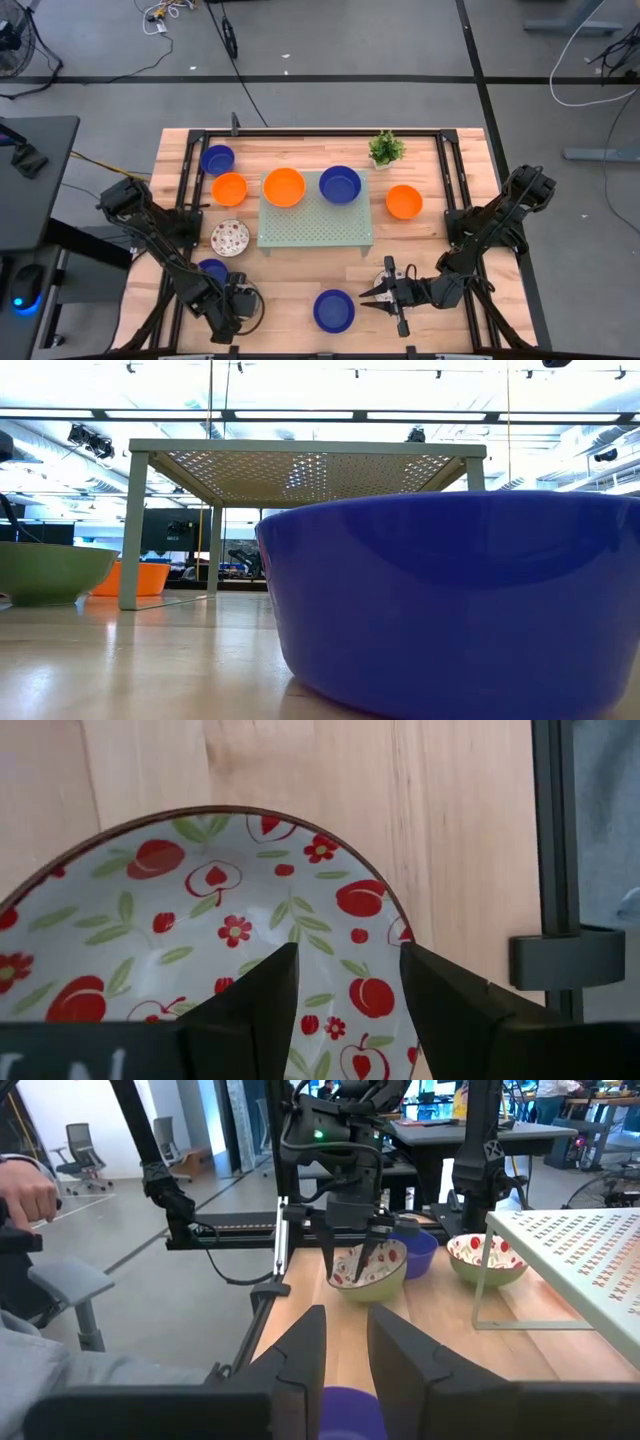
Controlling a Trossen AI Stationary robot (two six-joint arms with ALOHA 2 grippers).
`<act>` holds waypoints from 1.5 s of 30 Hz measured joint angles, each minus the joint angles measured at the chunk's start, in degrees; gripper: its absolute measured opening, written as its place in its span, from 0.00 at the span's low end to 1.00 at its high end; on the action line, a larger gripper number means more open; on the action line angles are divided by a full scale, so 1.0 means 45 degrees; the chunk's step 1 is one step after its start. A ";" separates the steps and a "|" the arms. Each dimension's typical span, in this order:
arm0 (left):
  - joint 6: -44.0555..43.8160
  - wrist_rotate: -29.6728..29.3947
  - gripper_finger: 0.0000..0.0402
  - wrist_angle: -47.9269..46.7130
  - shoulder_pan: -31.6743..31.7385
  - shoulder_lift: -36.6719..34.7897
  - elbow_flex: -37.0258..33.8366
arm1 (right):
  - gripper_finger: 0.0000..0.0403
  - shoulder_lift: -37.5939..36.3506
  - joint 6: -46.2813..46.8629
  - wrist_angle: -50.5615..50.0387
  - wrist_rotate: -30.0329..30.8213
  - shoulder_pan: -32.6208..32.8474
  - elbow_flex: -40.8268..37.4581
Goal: Pick & Place Mini bowls
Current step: Put the white patterned bowl on the shelf
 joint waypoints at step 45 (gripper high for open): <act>0.1863 0.0231 0.05 -0.1072 -0.0160 -0.0021 0.1661 | 0.20 0.0000 0.0005 -0.0151 0.0000 0.0000 0.0005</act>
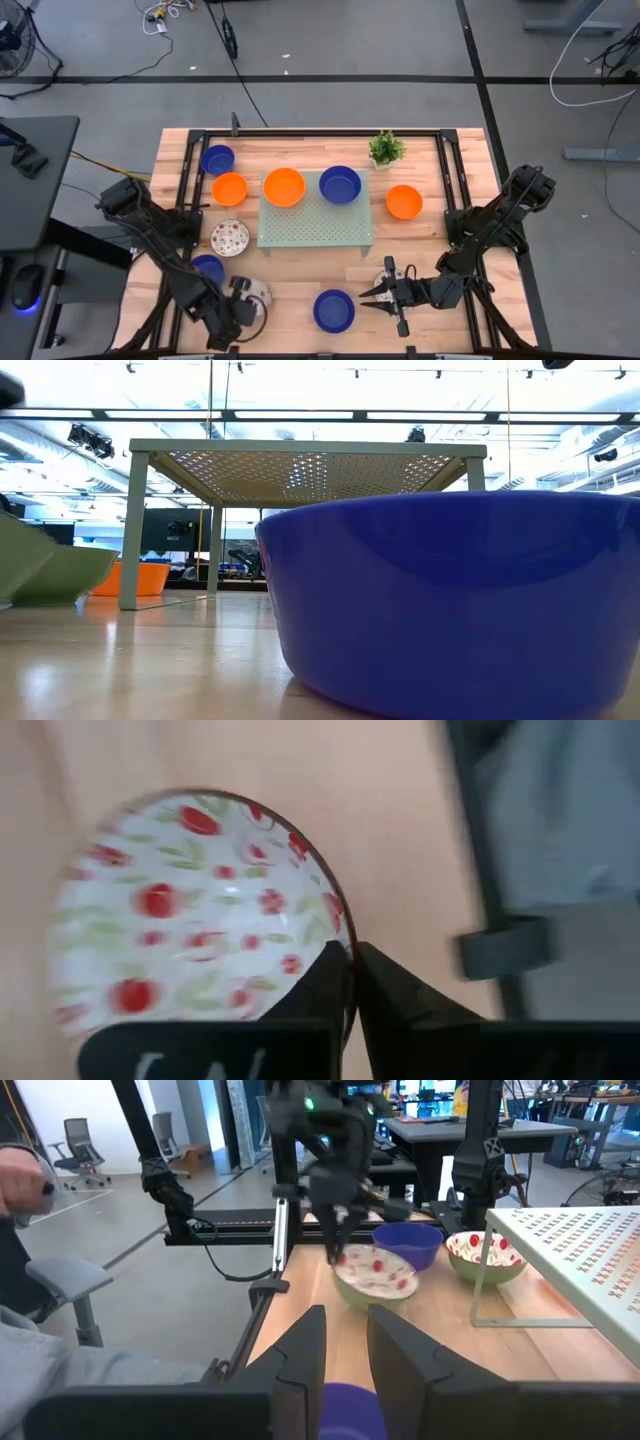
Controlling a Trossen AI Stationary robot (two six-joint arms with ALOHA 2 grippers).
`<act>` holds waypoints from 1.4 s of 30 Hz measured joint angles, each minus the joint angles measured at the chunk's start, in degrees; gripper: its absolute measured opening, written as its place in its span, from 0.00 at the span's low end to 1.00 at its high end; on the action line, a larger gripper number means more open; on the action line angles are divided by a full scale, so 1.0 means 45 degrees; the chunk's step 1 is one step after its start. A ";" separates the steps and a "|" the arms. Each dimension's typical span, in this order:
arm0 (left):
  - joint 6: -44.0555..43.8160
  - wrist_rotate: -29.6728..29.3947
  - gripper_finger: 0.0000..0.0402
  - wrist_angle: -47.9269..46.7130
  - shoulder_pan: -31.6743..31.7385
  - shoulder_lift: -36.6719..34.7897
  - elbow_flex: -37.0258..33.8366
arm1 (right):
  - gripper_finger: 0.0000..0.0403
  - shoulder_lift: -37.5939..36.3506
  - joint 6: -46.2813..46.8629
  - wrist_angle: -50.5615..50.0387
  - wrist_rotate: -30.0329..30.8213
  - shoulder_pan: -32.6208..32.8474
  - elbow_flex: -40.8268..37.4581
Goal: Pick & Place Mini bowls
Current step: Put the white patterned bowl on the shelf
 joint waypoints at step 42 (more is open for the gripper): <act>1.2794 -0.4702 0.02 -0.2346 0.6944 0.0021 0.4920 | 0.20 -0.0005 0.0058 -0.0492 -0.0114 -0.0004 0.0005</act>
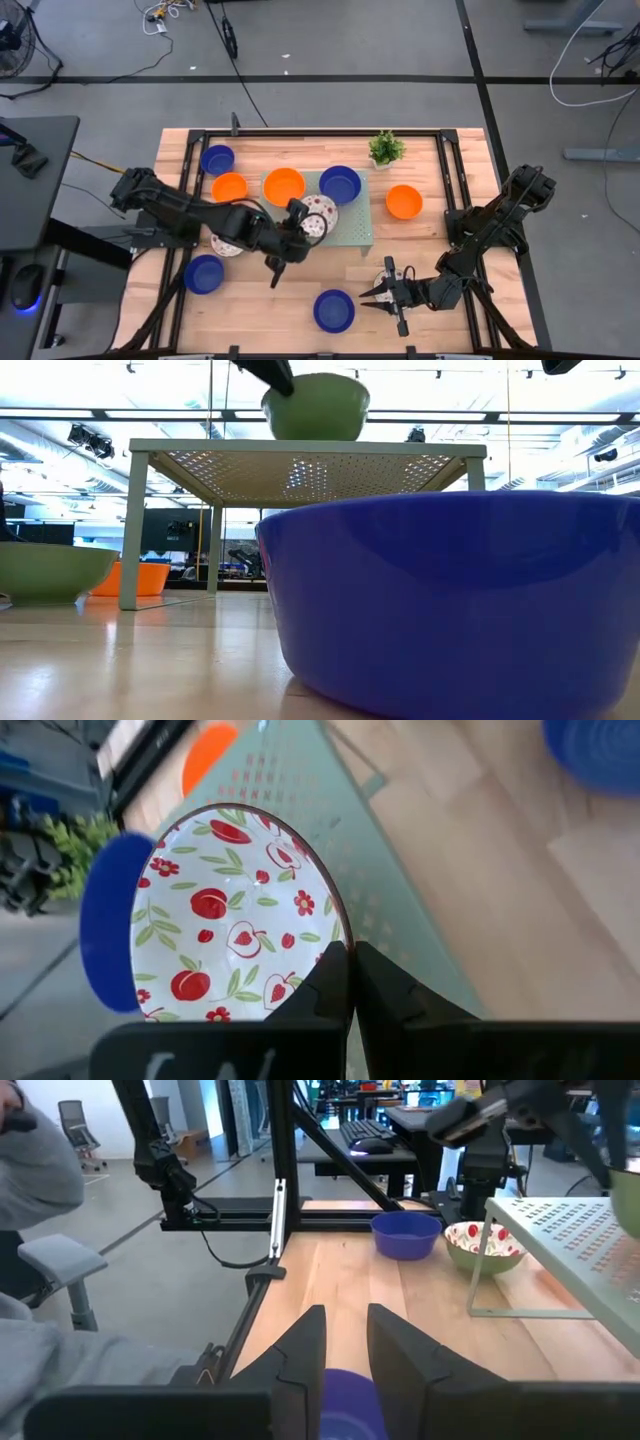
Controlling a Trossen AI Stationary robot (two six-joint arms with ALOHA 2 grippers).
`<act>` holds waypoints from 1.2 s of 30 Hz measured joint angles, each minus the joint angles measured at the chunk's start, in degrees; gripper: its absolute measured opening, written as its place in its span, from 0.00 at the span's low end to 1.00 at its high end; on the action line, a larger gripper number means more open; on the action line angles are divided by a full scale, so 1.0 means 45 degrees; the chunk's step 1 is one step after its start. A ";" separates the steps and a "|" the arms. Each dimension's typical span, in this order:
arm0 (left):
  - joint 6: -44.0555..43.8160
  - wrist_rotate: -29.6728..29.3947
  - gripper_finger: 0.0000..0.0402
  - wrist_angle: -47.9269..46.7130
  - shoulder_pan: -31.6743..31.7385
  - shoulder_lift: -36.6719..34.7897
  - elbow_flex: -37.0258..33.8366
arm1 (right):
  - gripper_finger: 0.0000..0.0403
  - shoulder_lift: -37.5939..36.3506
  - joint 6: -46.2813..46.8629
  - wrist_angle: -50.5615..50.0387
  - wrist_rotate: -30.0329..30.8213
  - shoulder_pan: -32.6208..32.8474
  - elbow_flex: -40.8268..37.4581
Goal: Pick & Place Mini bowls
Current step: Put the white patterned bowl on the shelf, then stack the blue bowl on top of the blue bowl on the shelf
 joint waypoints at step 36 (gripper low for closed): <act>-0.1421 0.1136 0.37 -0.1153 0.0026 -0.0227 0.0162 | 0.20 0.0000 -0.0010 0.0019 -0.0037 -0.0001 0.0000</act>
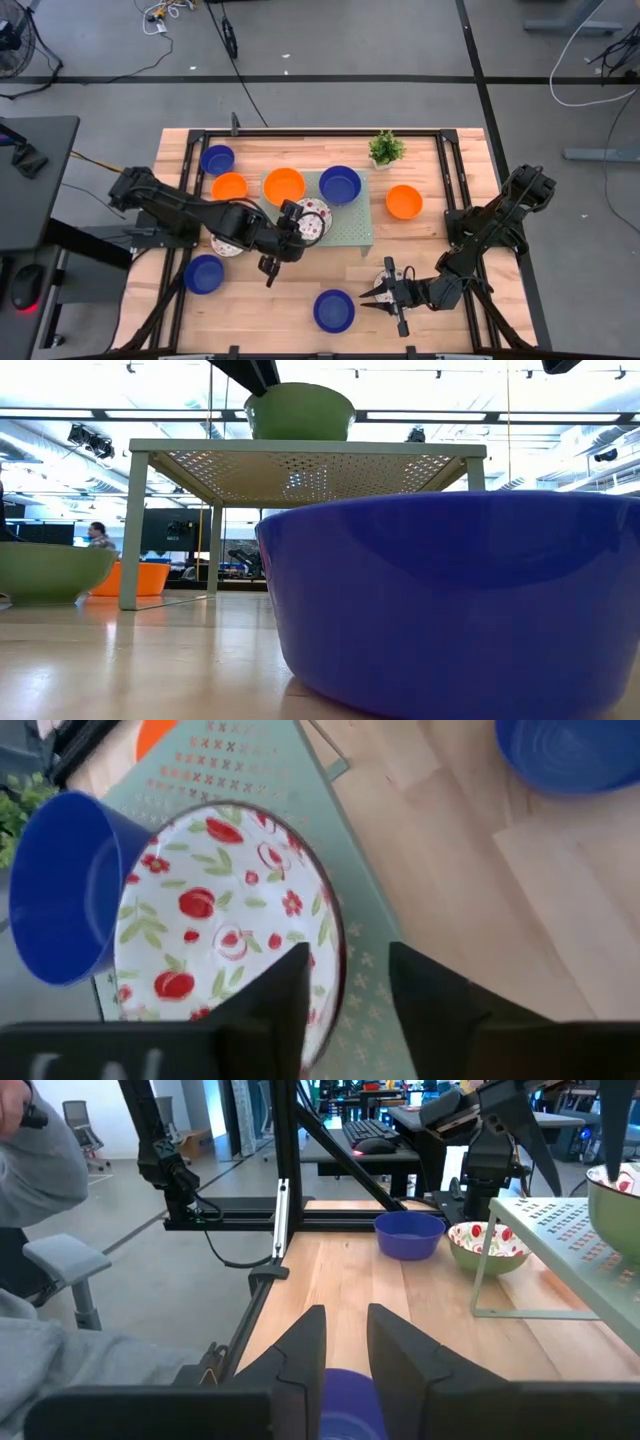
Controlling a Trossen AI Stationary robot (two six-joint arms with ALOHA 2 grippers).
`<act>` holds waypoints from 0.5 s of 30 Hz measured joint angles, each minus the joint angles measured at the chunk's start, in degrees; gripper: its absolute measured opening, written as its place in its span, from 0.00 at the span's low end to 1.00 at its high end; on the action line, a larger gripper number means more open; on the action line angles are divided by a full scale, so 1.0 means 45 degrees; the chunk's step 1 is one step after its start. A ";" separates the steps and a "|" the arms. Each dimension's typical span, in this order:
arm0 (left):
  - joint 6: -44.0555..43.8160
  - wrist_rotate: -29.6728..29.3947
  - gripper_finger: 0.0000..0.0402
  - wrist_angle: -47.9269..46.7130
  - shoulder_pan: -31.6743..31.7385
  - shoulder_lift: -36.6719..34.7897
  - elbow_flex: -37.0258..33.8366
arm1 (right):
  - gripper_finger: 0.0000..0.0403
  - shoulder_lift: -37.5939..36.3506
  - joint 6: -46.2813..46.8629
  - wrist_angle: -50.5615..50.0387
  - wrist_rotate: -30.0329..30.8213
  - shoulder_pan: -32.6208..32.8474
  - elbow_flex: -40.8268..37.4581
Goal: Pick & Place Mini bowls
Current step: Stack the blue bowl on top of the blue bowl on the shelf
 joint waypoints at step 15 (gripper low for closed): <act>-0.5109 0.1951 0.48 -0.3936 -0.3187 -0.0660 0.2311 | 0.20 0.0000 0.0044 -0.0068 0.0000 0.0000 0.0000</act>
